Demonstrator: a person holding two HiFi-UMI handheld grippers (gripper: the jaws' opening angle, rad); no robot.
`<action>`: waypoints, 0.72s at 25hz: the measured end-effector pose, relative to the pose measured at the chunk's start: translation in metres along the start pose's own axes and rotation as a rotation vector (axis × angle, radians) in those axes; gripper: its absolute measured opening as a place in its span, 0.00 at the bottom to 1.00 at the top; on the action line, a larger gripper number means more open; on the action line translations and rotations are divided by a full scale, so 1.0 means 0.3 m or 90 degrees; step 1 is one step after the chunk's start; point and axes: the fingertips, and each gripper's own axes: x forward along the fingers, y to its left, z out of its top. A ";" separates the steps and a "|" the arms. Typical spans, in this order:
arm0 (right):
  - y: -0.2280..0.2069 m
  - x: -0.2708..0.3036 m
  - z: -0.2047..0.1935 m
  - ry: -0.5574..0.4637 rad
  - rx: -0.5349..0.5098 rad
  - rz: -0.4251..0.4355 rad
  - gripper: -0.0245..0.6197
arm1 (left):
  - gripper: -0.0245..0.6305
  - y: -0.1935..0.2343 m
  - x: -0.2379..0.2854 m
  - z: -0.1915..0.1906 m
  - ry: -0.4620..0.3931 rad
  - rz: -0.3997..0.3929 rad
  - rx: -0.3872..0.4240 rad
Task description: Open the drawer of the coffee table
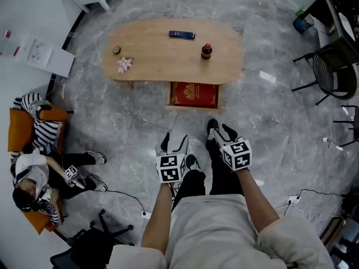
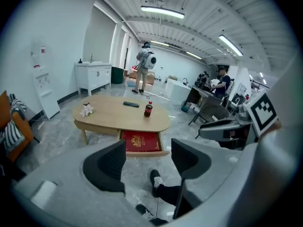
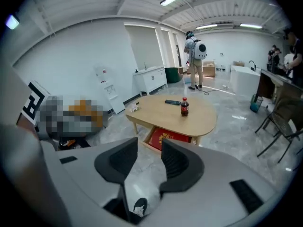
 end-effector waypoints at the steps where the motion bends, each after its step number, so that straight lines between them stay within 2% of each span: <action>1: 0.028 -0.040 0.010 -0.003 -0.004 -0.005 0.29 | 0.51 -0.009 -0.042 0.006 0.003 0.003 -0.004; 6: 0.156 -0.161 0.032 -0.024 -0.002 0.008 0.29 | 0.50 -0.074 -0.171 0.042 -0.015 -0.022 -0.015; 10: 0.219 -0.206 0.002 -0.020 -0.011 -0.008 0.29 | 0.49 -0.110 -0.221 0.036 -0.035 -0.023 -0.023; 12: 0.241 -0.226 -0.013 -0.027 -0.009 -0.021 0.26 | 0.42 -0.123 -0.243 0.028 -0.051 -0.022 -0.015; 15: 0.266 -0.240 -0.023 -0.035 -0.032 -0.031 0.21 | 0.27 -0.105 -0.271 0.026 -0.068 0.000 0.005; 18: 0.277 -0.257 -0.039 -0.042 -0.025 -0.040 0.13 | 0.12 -0.098 -0.309 0.010 -0.069 -0.001 -0.006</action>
